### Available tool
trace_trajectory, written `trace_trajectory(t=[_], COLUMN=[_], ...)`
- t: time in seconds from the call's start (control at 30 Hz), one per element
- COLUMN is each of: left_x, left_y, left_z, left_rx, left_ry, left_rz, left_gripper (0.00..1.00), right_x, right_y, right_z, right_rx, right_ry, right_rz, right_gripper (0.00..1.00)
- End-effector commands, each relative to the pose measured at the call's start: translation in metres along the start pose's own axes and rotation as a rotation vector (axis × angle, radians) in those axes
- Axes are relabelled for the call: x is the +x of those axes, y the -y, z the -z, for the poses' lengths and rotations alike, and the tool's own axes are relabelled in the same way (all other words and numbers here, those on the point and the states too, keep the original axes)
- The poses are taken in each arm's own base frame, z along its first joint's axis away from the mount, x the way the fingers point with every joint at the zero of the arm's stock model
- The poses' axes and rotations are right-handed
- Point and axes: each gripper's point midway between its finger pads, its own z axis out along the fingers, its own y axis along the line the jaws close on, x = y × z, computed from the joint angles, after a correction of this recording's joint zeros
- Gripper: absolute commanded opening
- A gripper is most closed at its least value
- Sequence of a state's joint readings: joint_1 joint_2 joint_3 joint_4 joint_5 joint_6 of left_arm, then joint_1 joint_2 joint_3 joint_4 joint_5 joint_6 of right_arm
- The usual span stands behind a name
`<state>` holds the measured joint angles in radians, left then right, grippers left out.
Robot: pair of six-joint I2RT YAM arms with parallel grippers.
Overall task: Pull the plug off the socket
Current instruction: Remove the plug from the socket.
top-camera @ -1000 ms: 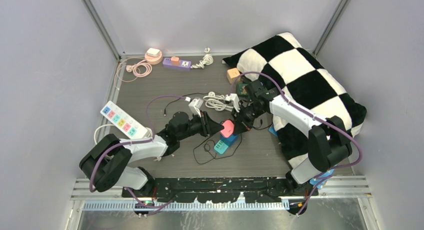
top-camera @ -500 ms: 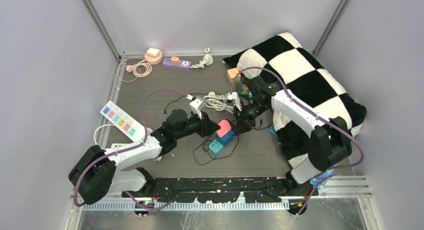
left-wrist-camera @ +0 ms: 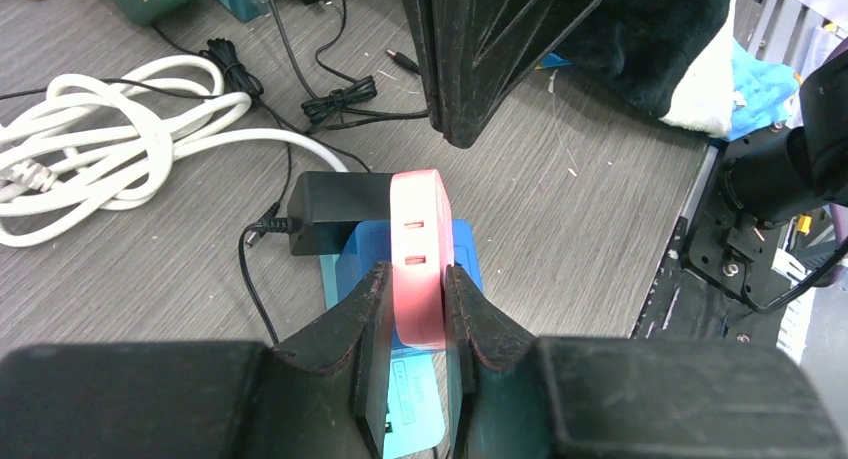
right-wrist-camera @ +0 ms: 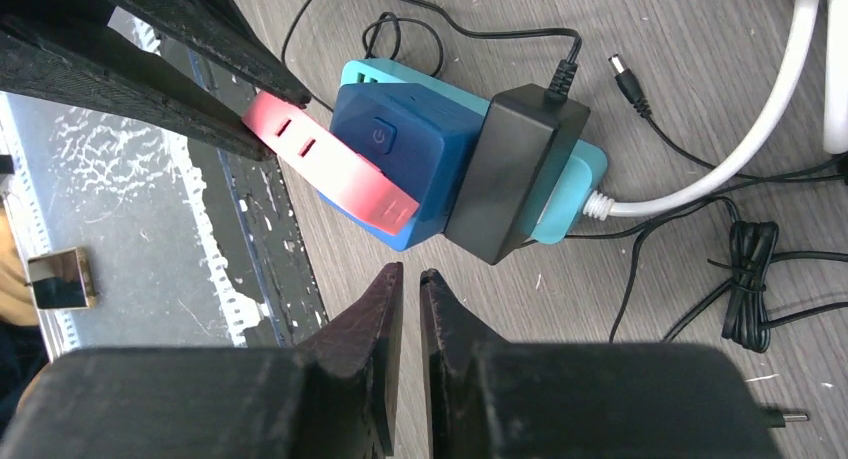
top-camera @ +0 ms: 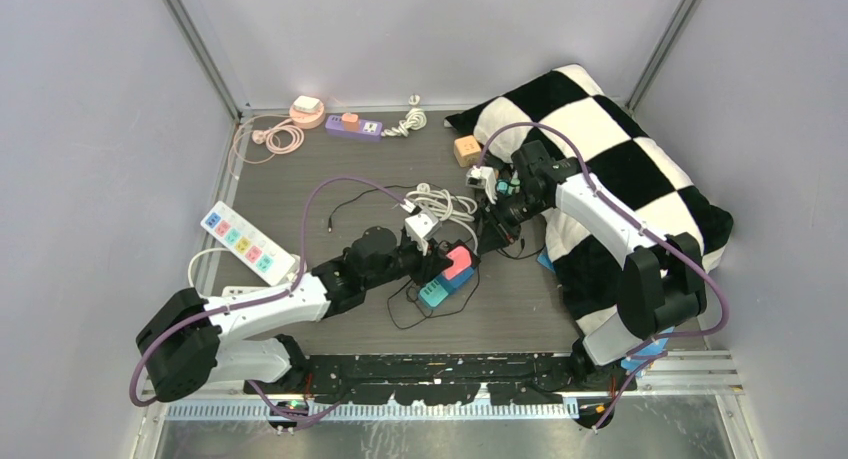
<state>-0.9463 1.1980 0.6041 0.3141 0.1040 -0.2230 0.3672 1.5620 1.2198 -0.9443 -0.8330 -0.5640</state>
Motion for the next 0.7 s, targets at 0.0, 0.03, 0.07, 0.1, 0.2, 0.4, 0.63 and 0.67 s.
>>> trace_trajectory(t=[0.0,0.03,0.07,0.1,0.2,0.4,0.63,0.67], left_x=[-0.008,-0.009,-0.009,-0.009,-0.006,-0.007,-0.005,-0.005], left_y=[-0.003,-0.003,-0.004,-0.005,-0.005,0.002,-0.010,-0.011], left_z=[0.000,0.000,0.000,0.000,-0.002,-0.008,-0.013,-0.014], left_rx=[-0.021,-0.026,-0.030,-0.035,-0.035,0.006,-0.069,-0.073], left_ry=[-0.002,0.000,-0.003,-0.004,-0.012,-0.010,-0.021,-0.018], left_rz=[-0.039,-0.039,-0.038,-0.038,-0.038,-0.010,0.016,0.017], left_gripper=[0.23,0.26,0.28,0.29,0.35,0.44,0.44,0.44], right_x=[-0.016,-0.015,-0.015,-0.014,-0.014,-0.013,-0.014,-0.014], right_y=[0.000,0.001,0.002,0.002,0.003,0.003,0.003,0.003], right_z=[0.007,0.007,0.006,0.005,0.004,0.004,0.005,0.005], right_rx=[0.033,0.034,0.035,0.034,0.032,0.032,0.033,0.032], right_ry=[0.044,0.042,0.039,0.037,0.035,0.034,0.035,0.035], right_rz=[0.022,0.017,0.013,0.011,0.002,0.001,0.002,0.002], right_gripper=[0.17,0.18,0.18,0.18,0.18,0.18,0.18,0.18])
